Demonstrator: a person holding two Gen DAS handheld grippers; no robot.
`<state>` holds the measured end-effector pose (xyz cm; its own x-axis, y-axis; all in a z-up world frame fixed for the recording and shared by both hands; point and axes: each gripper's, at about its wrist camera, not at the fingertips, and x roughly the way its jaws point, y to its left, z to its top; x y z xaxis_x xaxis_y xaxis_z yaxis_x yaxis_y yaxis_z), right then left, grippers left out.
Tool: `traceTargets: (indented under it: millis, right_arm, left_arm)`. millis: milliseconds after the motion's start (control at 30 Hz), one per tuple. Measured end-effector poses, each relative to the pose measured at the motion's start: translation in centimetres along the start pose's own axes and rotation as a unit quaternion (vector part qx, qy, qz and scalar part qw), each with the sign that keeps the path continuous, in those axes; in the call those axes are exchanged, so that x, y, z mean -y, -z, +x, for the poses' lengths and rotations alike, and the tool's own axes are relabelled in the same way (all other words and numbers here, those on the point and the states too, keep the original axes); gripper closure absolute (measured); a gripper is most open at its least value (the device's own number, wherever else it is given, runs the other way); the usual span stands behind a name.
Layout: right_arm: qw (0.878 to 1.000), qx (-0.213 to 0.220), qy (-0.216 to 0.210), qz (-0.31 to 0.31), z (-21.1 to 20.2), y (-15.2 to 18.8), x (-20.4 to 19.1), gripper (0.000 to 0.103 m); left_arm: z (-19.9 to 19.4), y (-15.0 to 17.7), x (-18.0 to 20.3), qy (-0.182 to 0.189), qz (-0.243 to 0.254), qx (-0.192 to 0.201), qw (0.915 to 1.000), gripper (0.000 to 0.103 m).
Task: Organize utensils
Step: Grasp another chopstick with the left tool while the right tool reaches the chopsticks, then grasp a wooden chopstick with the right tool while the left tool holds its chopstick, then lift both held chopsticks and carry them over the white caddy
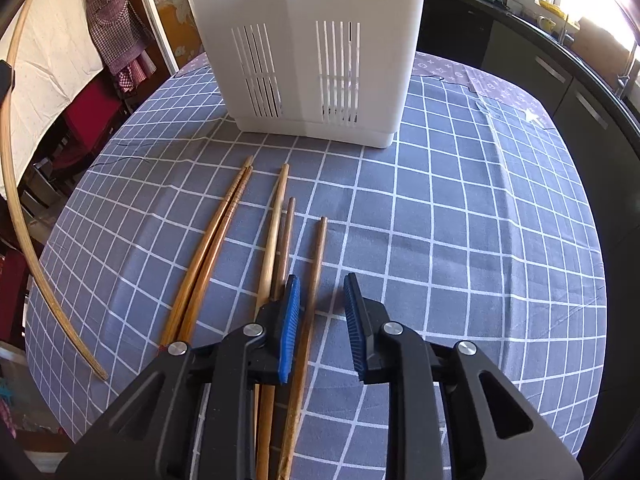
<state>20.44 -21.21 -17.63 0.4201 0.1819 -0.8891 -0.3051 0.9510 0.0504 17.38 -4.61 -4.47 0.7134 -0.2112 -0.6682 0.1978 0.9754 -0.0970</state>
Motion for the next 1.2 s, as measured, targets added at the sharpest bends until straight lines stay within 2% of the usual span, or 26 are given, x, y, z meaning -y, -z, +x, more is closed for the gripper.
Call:
traceTargets:
  millis: [167,300,500,633,967,1200]
  right_arm:
    - [1.000,-0.001,0.006,-0.006,0.4,-0.5,-0.6,0.081]
    - [1.000,-0.002,-0.003,-0.004,0.4,-0.5,-0.4,0.096]
    - [1.000,0.000,-0.013,0.001,0.1,-0.8,-0.3,0.097]
    - [0.999,0.033,-0.025,0.012,-2.4,-1.2,0.2,0.097]
    - [0.987,0.153,-0.049,0.028,-13.0,-0.6,1.7,0.097]
    - [0.978,0.201,-0.055,0.025,-17.6,1.2,1.8,0.097]
  left_arm:
    - [-0.2,0.2,0.0,0.005,0.001,0.002,1.0000,0.097]
    - [-0.4,0.2,-0.3,0.004,0.003,0.003,1.0000,0.097]
    - [-0.4,0.3,-0.2,0.003,0.004,0.002,1.0000,0.097]
    - [-0.5,0.3,-0.4,0.004,0.002,0.001,1.0000,0.097]
    - [-1.5,0.1,-0.2,0.008,0.007,0.013,0.9999,0.097]
    - [-2.6,0.2,0.3,0.007,0.020,0.022,0.9996,0.097]
